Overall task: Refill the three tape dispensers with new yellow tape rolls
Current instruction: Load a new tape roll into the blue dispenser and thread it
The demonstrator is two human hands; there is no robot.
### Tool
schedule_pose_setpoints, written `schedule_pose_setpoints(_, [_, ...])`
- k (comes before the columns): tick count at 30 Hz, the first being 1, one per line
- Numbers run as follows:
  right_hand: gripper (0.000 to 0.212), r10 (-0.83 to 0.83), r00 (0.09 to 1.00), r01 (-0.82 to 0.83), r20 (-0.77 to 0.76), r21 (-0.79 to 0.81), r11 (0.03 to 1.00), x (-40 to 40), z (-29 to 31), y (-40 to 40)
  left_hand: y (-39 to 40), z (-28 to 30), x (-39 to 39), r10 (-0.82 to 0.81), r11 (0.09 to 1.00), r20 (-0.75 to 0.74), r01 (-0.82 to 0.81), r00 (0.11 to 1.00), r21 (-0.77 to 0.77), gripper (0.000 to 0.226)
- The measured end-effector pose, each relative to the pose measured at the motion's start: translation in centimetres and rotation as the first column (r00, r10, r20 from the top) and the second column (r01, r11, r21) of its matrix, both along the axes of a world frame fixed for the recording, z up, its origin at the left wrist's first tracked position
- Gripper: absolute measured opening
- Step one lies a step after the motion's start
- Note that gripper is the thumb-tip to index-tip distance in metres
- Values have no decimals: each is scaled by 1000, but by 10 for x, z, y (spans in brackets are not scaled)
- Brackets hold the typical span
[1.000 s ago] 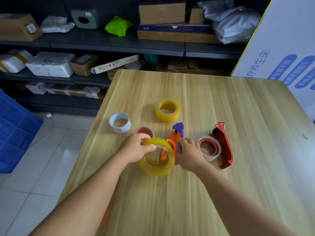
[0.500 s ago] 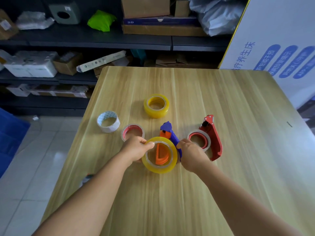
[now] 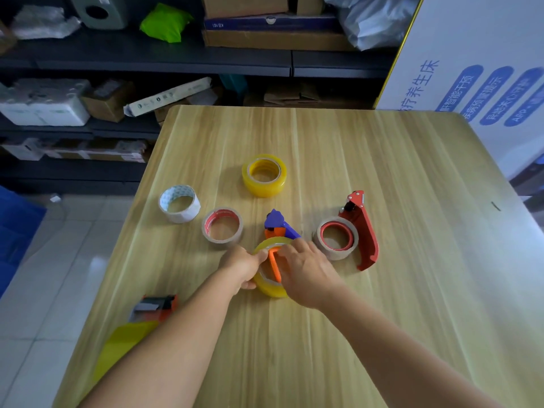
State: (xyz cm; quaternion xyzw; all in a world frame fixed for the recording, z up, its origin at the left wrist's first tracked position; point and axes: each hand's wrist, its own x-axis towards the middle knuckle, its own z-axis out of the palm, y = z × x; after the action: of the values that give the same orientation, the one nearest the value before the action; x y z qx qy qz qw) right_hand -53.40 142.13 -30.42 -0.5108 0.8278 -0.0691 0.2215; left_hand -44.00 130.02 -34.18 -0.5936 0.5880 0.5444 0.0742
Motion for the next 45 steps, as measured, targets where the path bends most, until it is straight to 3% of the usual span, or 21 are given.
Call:
schedule_pose_setpoints(5, [66,43,999,-38,-29,160,986,19,-16,1,14,-4,0,36,999,13,-37,999,25,46])
schedule_pose_setpoints(8, [60,26,999,-20,-45,130,991,23,-20,-1,14,-7,4,34,999,12,-34,999,30,38])
schedule_pose_setpoints(13, [60,7,999,-3,-31,142,990,18,-17,3,19,-14,15,-11,996,-128,22,992,85,39])
schedule_pose_setpoints(19, [60,-55,986,42,160,84,996,-6,-4,11,24,-13,19,-65,987,-306,16,950,-159,23])
schedule_pose_setpoints(22, [62,-159,917,153,366,46,987,-22,-2,16,18,-1,17,-77,976,-416,-17,906,-218,19])
schedule_pose_setpoints(27, [70,-285,671,323,685,76,943,-29,4,20,11,19,16,-157,973,-526,41,836,-227,20])
schedule_pose_setpoints(36, [46,-346,581,412,737,100,906,-33,2,18,11,18,9,-112,982,-475,24,873,-187,13])
schedule_pose_setpoints(42, [46,-377,498,505,781,93,858,-42,-1,22,10,17,8,-210,969,-478,115,853,-221,5])
schedule_pose_setpoints(45, [46,-382,506,496,773,102,863,-45,-2,22,10,16,6,-200,969,-478,101,856,-225,10])
